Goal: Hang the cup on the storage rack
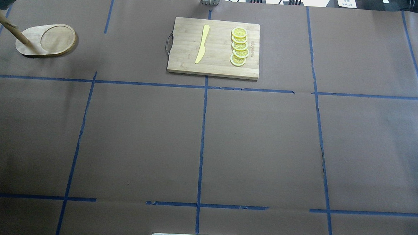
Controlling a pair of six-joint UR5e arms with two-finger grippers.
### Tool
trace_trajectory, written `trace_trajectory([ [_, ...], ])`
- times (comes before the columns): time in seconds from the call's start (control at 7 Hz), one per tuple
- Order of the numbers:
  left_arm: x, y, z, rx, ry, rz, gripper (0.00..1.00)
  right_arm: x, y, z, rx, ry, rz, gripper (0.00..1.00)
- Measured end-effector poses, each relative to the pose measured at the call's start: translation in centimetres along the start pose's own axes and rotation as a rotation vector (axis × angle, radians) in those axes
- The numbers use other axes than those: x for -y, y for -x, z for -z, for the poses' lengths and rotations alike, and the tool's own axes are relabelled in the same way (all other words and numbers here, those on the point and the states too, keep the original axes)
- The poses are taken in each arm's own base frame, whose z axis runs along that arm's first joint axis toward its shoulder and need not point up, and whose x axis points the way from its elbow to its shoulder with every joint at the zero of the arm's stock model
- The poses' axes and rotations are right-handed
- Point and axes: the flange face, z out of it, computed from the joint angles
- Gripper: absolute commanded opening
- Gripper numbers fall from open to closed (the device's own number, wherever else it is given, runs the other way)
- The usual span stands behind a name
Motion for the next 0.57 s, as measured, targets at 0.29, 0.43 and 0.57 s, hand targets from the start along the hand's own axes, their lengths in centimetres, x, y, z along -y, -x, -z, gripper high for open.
trace_trajectory([
  [0.29,-2.1,0.3,-0.6,-0.006,0.049,-0.011,1.0,0.2,0.0,-0.5,-0.001,0.007,0.025,1.0],
  [0.43,-2.8,0.2,-0.8,-0.014,0.055,-0.012,1.0,0.2,-0.2,-0.8,0.0,0.01,0.039,1.0],
  [0.57,-3.1,0.2,-0.9,-0.022,0.054,-0.016,1.0,0.2,-0.4,-0.9,0.002,0.012,0.046,1.0],
])
